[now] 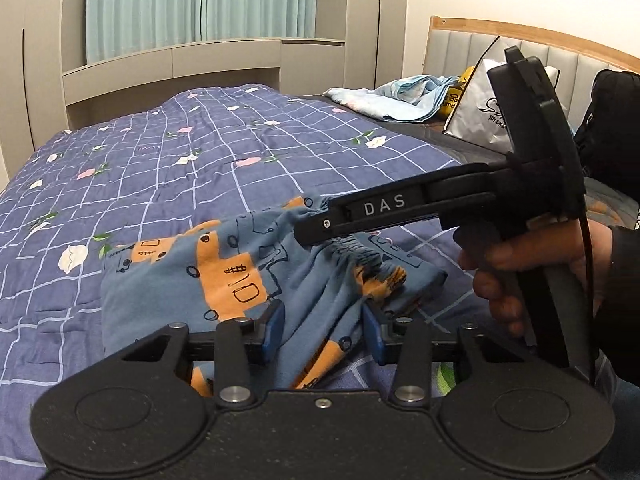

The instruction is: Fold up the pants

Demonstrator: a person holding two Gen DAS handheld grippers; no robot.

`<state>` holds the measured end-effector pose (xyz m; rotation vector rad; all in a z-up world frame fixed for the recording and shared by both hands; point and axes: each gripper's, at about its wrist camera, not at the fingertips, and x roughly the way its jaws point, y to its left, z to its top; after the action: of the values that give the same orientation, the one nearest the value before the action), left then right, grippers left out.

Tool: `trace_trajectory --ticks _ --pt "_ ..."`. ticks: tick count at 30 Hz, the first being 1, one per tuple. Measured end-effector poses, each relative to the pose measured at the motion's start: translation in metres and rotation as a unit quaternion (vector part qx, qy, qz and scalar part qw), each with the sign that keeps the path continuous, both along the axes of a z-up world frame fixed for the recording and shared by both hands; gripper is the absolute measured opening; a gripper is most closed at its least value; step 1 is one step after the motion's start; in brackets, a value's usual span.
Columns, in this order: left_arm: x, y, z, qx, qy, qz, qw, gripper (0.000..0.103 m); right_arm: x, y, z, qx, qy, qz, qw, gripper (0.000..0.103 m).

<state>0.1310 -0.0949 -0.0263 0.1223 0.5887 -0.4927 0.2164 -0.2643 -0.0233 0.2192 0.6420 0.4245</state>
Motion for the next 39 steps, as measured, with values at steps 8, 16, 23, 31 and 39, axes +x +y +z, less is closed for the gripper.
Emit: trace_trajectory --ticks 8,16,23,31,39 --pt "-0.002 0.003 0.008 -0.006 -0.012 -0.003 0.9999 0.017 -0.004 -0.008 0.003 0.017 -0.004 -0.010 1.000 0.045" --pt "-0.003 0.001 0.007 -0.005 -0.005 -0.019 0.9998 0.020 -0.008 -0.012 0.008 0.022 -0.016 -0.018 0.999 0.054" --pt "-0.004 -0.007 0.004 0.002 0.001 -0.034 0.9994 0.013 0.001 -0.012 0.002 0.031 -0.003 -0.014 0.999 0.036" --pt "-0.006 -0.004 0.019 -0.021 -0.009 -0.028 0.9994 0.001 -0.010 -0.012 0.020 0.036 -0.033 -0.018 0.999 0.010" --pt "0.001 -0.011 0.008 -0.027 0.022 -0.042 0.9985 0.002 -0.014 -0.013 0.034 0.006 -0.044 -0.029 0.999 0.010"
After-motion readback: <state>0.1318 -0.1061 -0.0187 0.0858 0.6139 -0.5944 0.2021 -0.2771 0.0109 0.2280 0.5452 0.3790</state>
